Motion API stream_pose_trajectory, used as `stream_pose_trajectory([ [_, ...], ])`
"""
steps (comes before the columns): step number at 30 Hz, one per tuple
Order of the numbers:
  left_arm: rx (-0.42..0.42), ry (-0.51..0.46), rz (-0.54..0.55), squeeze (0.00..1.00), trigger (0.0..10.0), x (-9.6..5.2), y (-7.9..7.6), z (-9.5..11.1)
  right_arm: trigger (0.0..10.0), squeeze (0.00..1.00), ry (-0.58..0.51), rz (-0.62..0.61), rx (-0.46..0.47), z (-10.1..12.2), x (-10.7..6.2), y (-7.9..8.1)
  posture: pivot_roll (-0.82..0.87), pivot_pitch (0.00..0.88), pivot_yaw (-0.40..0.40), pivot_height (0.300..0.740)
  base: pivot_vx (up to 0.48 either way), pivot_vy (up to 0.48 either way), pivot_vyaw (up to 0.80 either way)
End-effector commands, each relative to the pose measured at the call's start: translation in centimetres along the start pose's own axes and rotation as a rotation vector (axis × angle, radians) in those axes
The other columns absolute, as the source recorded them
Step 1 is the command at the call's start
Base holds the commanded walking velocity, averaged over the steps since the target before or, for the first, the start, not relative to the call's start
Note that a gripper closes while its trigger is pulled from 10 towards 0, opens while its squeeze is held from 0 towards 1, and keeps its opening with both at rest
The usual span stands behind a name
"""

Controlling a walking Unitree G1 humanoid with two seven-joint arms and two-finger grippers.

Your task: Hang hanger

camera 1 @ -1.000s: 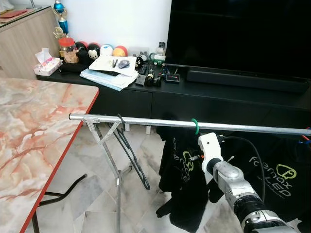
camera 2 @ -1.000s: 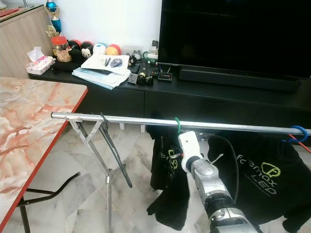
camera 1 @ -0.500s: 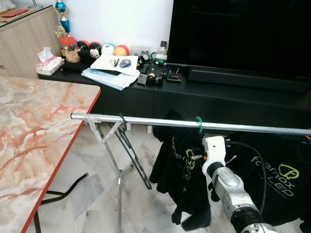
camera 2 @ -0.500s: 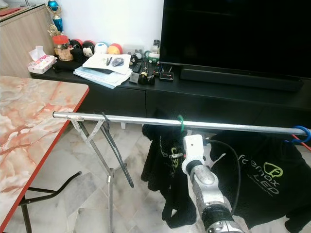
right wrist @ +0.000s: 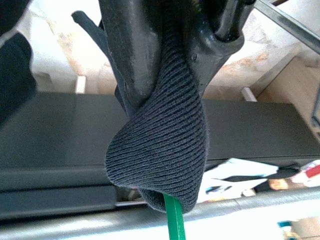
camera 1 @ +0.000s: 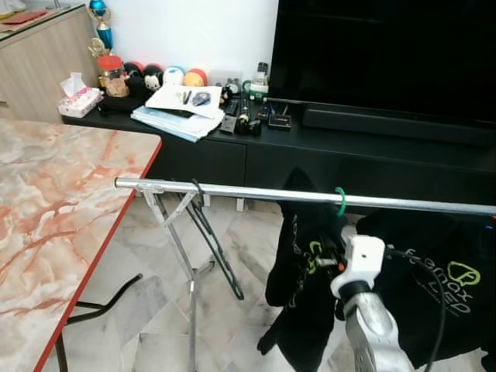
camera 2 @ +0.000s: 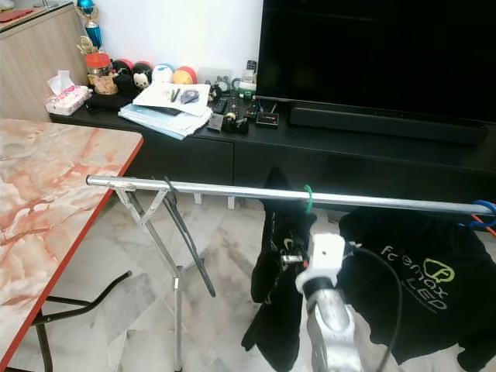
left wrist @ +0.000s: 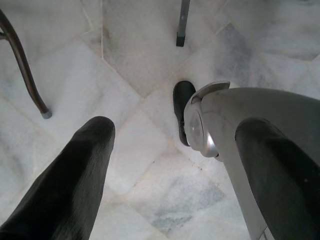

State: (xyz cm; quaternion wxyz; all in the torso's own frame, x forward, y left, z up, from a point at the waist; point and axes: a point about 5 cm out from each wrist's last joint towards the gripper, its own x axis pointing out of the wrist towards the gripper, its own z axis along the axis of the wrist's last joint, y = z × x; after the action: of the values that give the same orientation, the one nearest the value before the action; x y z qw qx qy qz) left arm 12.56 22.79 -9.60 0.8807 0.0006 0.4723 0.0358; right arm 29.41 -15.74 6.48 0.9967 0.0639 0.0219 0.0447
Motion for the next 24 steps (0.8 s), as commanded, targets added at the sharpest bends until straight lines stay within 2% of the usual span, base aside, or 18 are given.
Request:
stream_pose_trajectory([
  [1, 0.000, 0.055, -0.014, 0.00, 10.0, -0.3, -0.4, -1.5, 0.0, 0.00, -0.060, -0.012, 0.001, 1.2, 0.1, 0.1, -0.04, 0.053, -0.026, 0.740, 0.000, 0.000, 0.00],
  [7, -0.001, 0.056, -0.025, 0.00, 10.0, -0.2, -1.5, -1.7, 0.0, 0.00, -0.003, -0.060, 0.003, 0.2, -1.1, -0.4, -0.04, 0.067, -0.030, 0.740, 0.000, 0.000, 0.00],
  [10, -0.001, 0.058, -0.035, 0.00, 10.0, -0.1, -2.6, -1.8, 0.0, 0.00, 0.059, -0.101, 0.022, -1.4, -2.2, -1.0, -0.05, 0.075, -0.027, 0.740, 0.000, 0.000, 0.00],
  [11, -0.001, 0.060, -0.037, 0.00, 10.0, -0.1, -2.7, -1.9, 8.7, 0.00, 0.081, -0.109, 0.007, -1.9, -2.4, -1.2, -0.05, 0.079, -0.026, 0.740, 0.000, 0.000, 0.00],
  [12, -0.002, 0.061, -0.039, 0.00, 10.0, -0.1, -2.9, -1.9, 10.0, 0.00, 0.097, -0.119, 0.001, -2.2, -2.6, -1.3, -0.05, 0.081, -0.026, 0.740, 0.000, 0.000, 0.00],
  [18, -0.009, 0.060, -0.034, 0.00, 10.0, -0.1, -3.0, -1.9, 10.0, 0.00, 0.102, -0.129, -0.030, -1.9, -2.8, -1.9, -0.04, 0.087, -0.027, 0.740, 0.000, 0.000, 0.00],
  [19, -0.009, 0.060, -0.030, 0.00, 10.0, -0.1, -2.8, -2.0, 10.0, 0.00, 0.099, -0.116, -0.091, -1.6, -2.9, -2.4, -0.04, 0.087, -0.027, 0.740, 0.000, 0.000, 0.00],
  [20, -0.009, 0.060, -0.029, 0.00, 10.0, -0.1, -2.7, -2.0, 10.0, 0.00, 0.099, -0.113, -0.112, -1.5, -3.0, -2.5, -0.04, 0.087, -0.027, 0.740, 0.000, 0.000, 0.00],
  [24, -0.007, 0.061, -0.025, 0.00, 10.0, -0.2, -2.6, -2.0, 10.0, 0.00, 0.108, -0.176, -0.117, -1.7, -4.2, -4.1, -0.06, 0.092, -0.026, 0.740, 0.000, 0.000, 0.00],
])
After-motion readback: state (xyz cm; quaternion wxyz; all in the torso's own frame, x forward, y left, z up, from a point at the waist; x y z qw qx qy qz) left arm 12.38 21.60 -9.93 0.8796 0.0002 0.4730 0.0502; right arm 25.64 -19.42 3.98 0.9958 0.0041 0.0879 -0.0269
